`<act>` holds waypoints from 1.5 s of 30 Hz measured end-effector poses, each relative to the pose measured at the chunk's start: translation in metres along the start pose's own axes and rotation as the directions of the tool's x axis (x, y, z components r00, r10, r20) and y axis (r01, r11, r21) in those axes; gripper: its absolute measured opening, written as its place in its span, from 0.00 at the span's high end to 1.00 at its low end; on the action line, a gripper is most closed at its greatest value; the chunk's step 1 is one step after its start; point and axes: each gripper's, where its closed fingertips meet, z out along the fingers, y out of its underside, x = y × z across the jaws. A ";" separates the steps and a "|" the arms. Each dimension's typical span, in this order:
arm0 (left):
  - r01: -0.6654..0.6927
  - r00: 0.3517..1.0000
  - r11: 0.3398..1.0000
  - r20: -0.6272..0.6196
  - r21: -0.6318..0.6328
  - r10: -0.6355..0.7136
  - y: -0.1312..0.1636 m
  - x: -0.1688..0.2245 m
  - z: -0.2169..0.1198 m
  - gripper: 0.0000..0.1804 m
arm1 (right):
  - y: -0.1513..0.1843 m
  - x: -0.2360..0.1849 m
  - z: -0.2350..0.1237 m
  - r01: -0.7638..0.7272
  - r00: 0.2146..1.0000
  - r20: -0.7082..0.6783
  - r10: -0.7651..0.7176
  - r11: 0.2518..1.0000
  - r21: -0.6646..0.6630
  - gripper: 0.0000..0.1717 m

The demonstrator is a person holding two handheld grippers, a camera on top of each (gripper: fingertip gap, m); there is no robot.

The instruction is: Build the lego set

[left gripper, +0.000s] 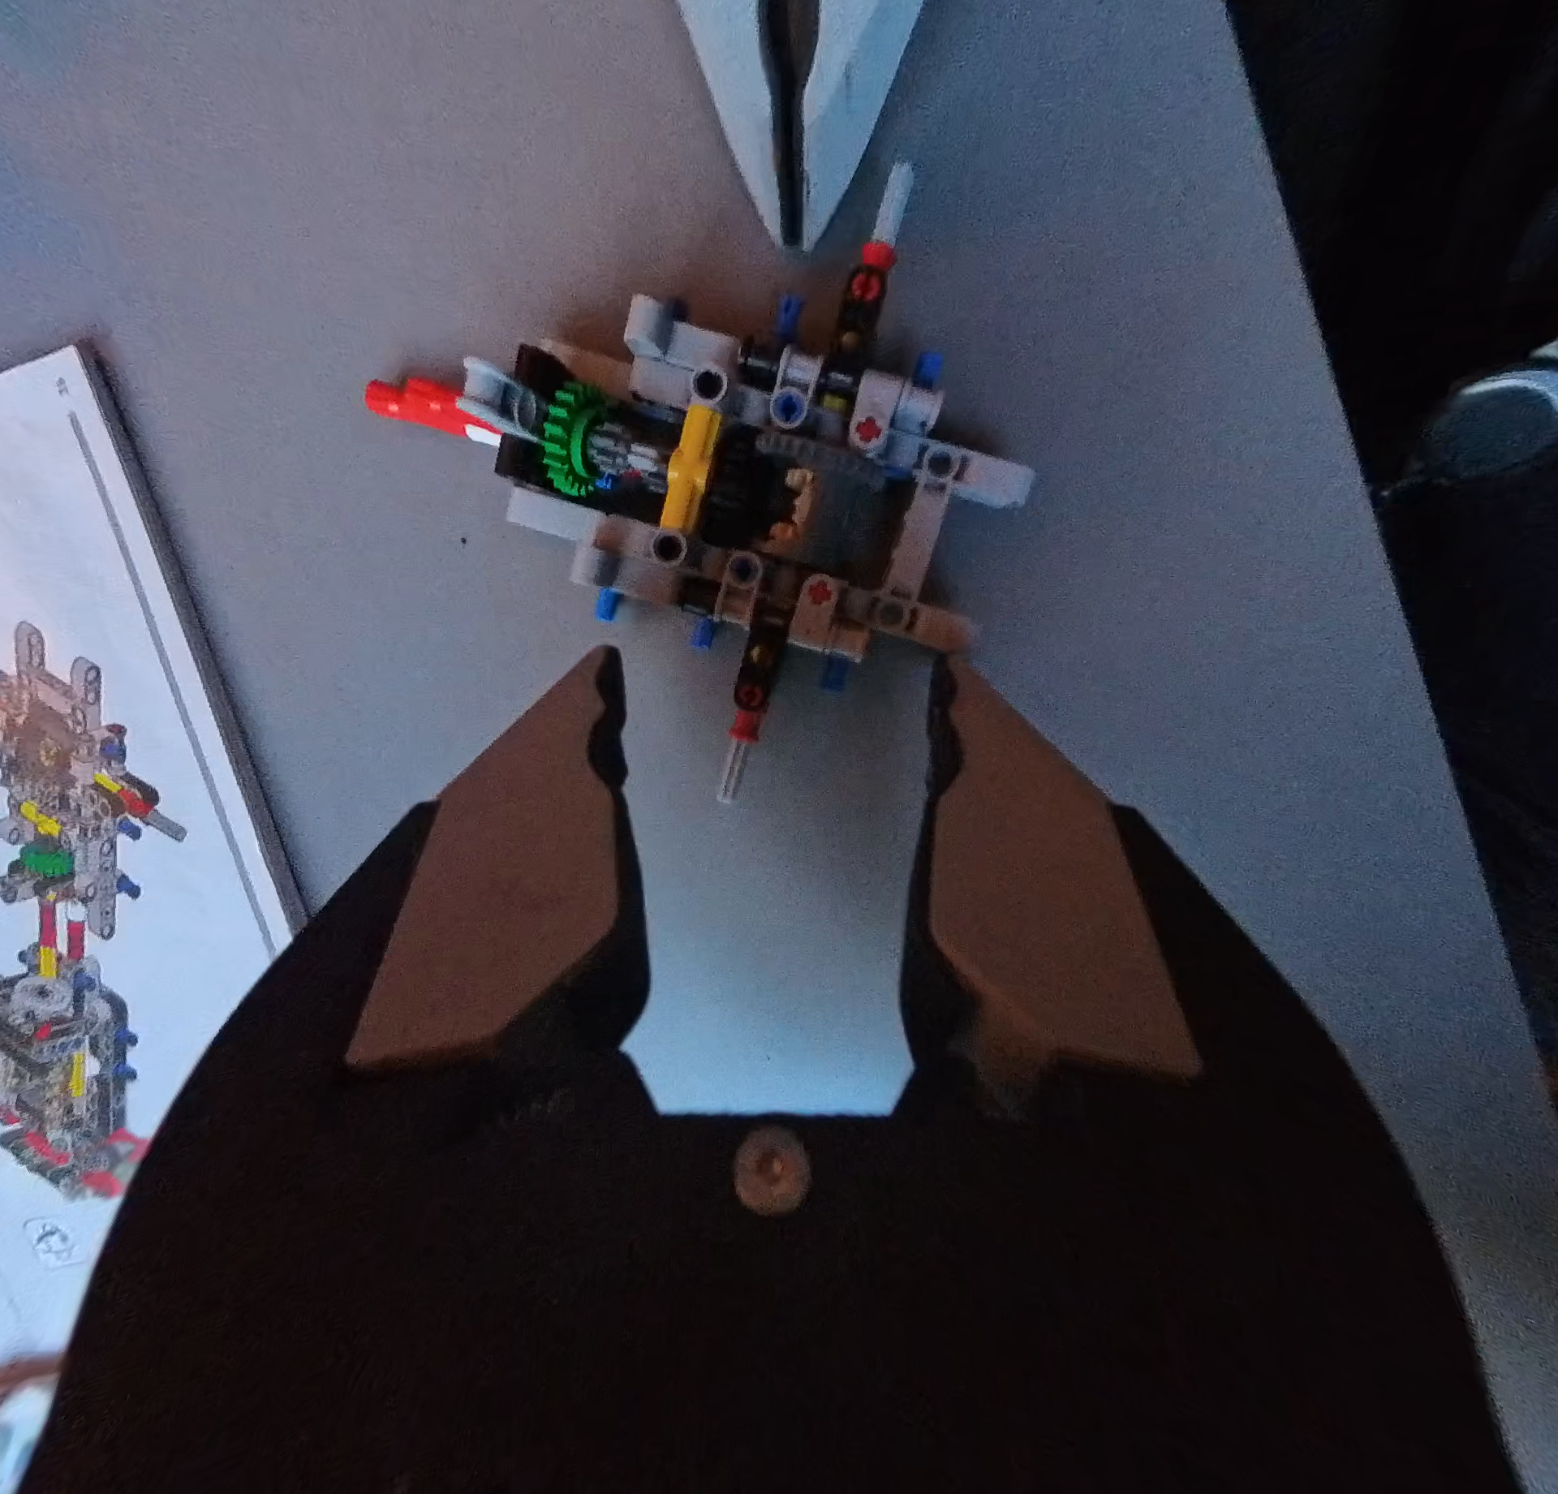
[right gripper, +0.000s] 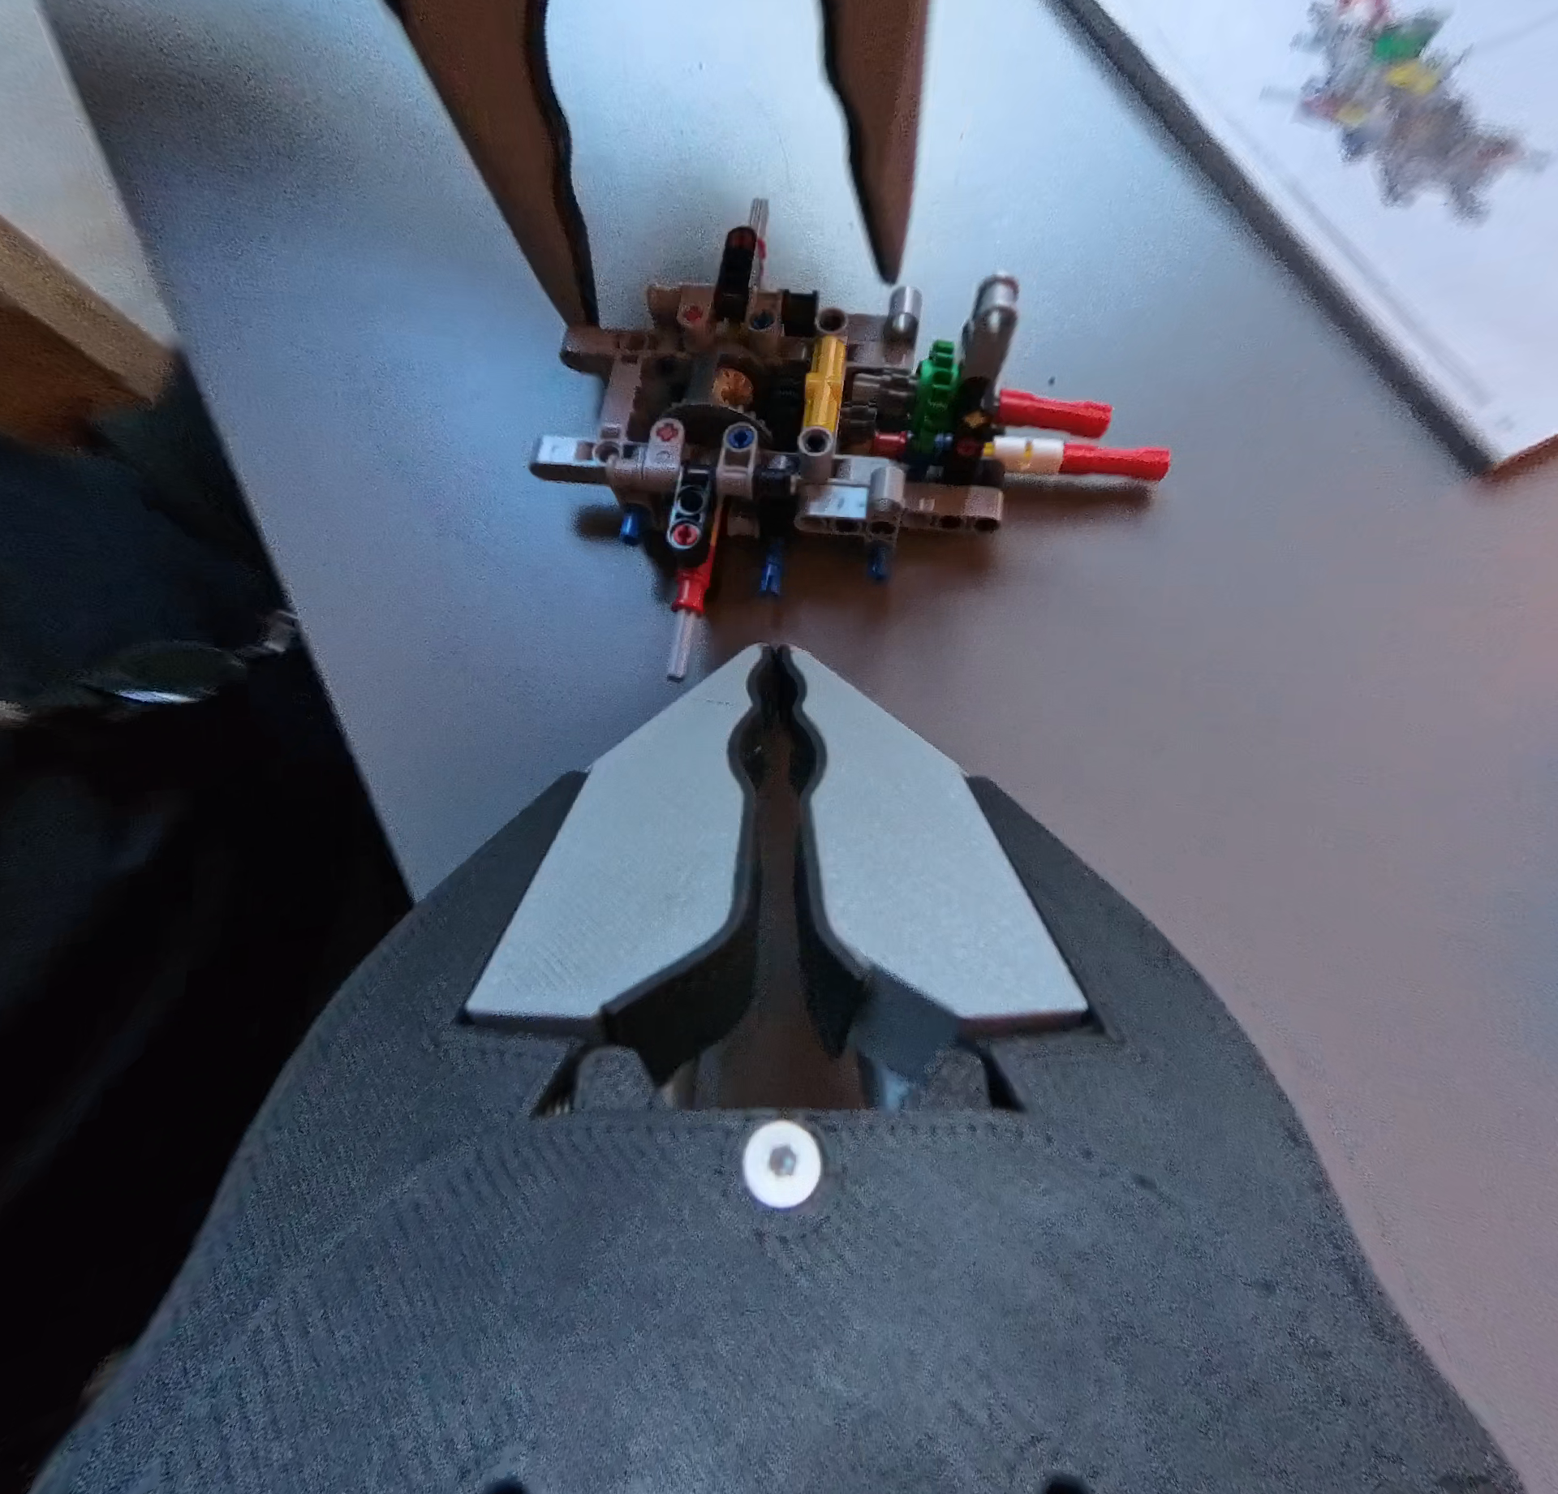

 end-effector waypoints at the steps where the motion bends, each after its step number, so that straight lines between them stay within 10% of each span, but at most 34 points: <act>1: -0.014 1.000 1.000 0.008 0.003 0.014 0.000 0.001 0.000 0.61 | -0.001 0.000 -0.001 -0.075 0.996 0.050 0.075 0.997 -0.001 1.00; 9: 0.099 0.991 0.988 0.078 0.122 -0.109 -0.008 0.019 0.005 0.60 | -0.005 -0.005 -0.004 -0.465 0.843 0.267 0.466 0.882 -0.072 0.89; 13: 0.121 0.987 0.978 0.079 0.168 -0.136 -0.011 0.013 0.006 0.65 | -0.003 -0.008 0.004 -0.435 0.858 0.260 0.443 0.896 -0.092 1.00; 45: 0.142 0.978 0.955 0.114 0.261 -0.177 -0.012 0.015 0.005 0.67 | -0.013 -0.001 0.004 -0.369 0.895 0.237 0.379 0.925 -0.089 0.94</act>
